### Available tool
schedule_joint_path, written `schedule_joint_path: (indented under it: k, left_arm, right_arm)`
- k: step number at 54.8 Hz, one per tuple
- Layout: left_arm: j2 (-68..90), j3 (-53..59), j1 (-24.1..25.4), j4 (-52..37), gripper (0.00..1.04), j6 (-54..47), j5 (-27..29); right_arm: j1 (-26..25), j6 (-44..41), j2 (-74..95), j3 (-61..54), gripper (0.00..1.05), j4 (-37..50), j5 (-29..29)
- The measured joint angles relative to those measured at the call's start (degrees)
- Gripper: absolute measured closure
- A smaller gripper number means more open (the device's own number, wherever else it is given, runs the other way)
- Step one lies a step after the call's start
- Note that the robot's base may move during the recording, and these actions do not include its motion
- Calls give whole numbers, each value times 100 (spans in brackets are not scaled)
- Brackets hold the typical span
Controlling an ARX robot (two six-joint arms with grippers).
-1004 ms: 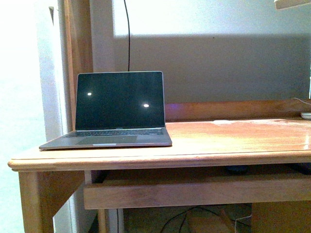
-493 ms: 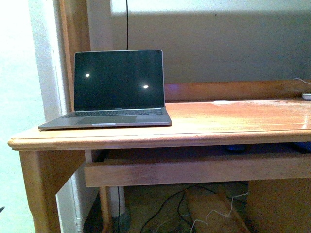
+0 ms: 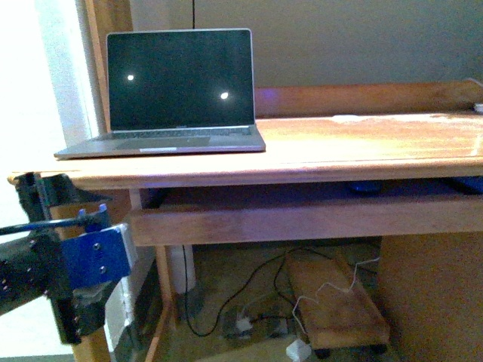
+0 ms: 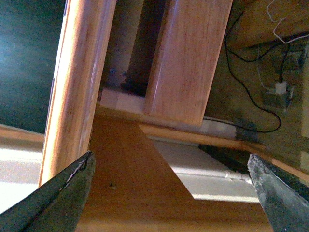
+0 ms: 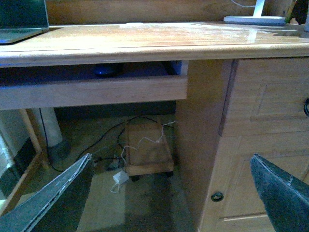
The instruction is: Place mouse
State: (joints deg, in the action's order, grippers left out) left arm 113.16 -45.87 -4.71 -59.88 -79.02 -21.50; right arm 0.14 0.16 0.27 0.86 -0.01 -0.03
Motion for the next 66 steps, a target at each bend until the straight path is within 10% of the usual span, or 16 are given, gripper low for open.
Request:
schedule_joint_path:
  k: [31,44,45,66]
  left_arm:
    - [1526,-1803,-181,522,8,-852,-616]
    - [1023,-1609,-315,2061,8,-577,-140]
    - [-848,-160,-492,4389,7,525,-1121]
    - [-2487,1193,-1241,3252,8,5873,-1768]
  right_arm:
    - [0,0,0,0,7,0,0]
    - [0,0,0,0,7,0,-2]
    - [0,-2,0,0,7,0,-2]
    - [0,-2,0,0,7,0,0]
